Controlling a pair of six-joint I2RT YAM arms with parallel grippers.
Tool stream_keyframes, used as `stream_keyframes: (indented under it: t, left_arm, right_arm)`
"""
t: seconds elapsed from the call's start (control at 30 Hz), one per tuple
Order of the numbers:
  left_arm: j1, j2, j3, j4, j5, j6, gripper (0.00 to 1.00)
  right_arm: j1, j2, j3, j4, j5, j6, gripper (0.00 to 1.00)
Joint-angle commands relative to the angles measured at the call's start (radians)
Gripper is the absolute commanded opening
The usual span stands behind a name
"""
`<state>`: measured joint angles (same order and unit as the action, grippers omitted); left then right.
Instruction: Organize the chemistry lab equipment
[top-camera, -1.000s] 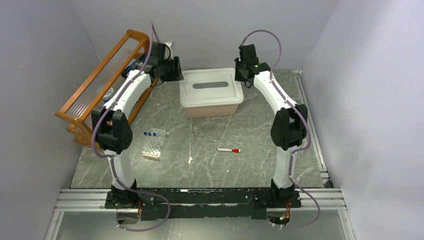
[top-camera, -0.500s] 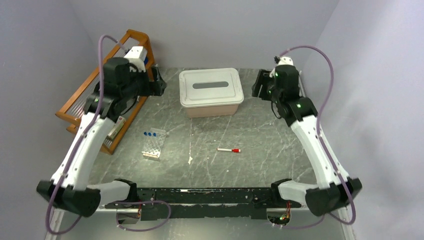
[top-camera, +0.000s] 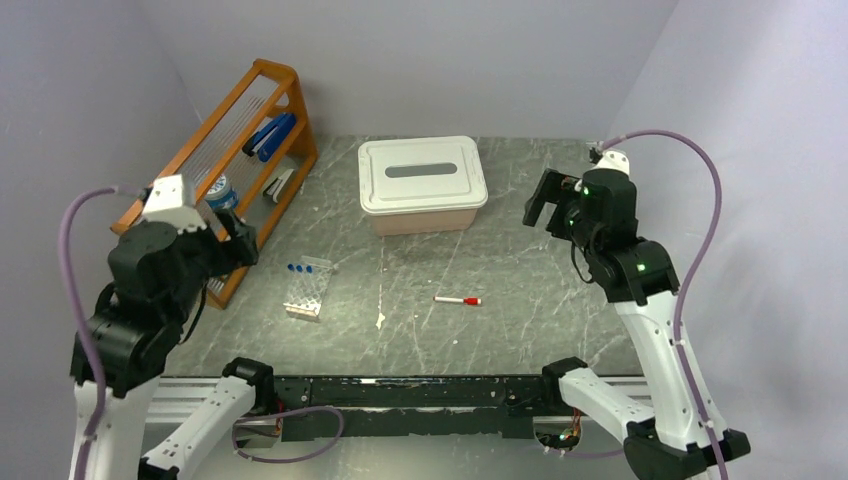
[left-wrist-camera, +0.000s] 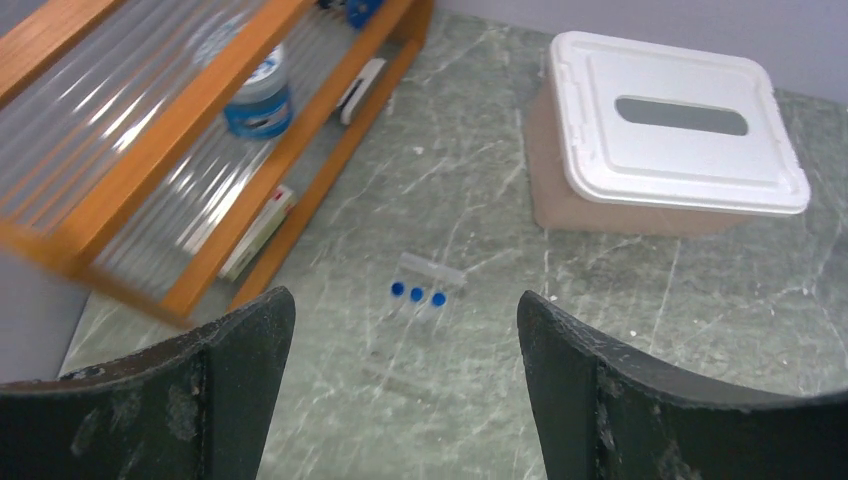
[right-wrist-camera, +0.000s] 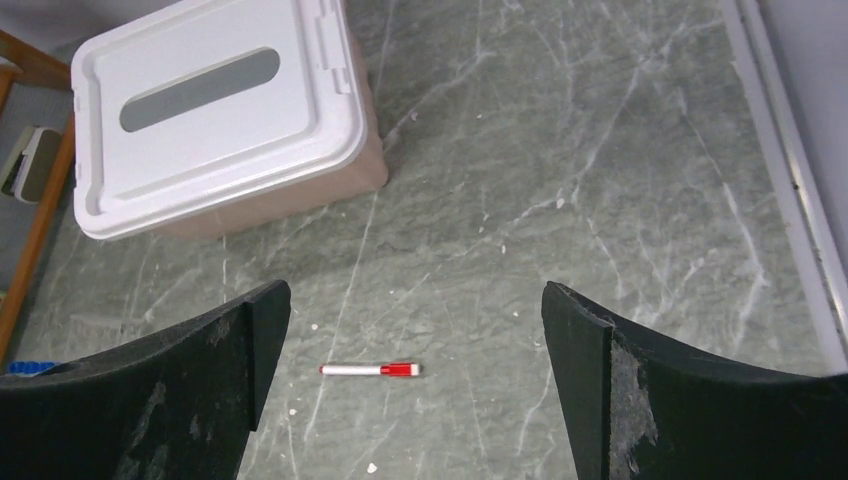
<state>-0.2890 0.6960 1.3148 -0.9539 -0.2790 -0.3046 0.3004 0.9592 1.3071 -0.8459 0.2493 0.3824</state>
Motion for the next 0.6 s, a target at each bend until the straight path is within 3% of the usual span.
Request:
stream_keyframes:
  t: [0.0,0.2,0.57]
  left_arm:
    - [0.001,-0.048,0.045,-0.204,-0.129,-0.069,0.85]
    - [0.001,-0.108,0.099,-0.308,-0.114,-0.087,0.86]
    - [0.001,-0.128,0.111,-0.35,-0.096,-0.11,0.87]
  right_arm:
    - [-0.002,-0.067,0.051,-0.091,0.072,-0.004,1.0]
    - [0.0,-0.078,0.156,-0.162,0.089,-0.032,1.0]
    - [-0.002,-0.108,0.176,-0.216,0.121,-0.006,1.0]
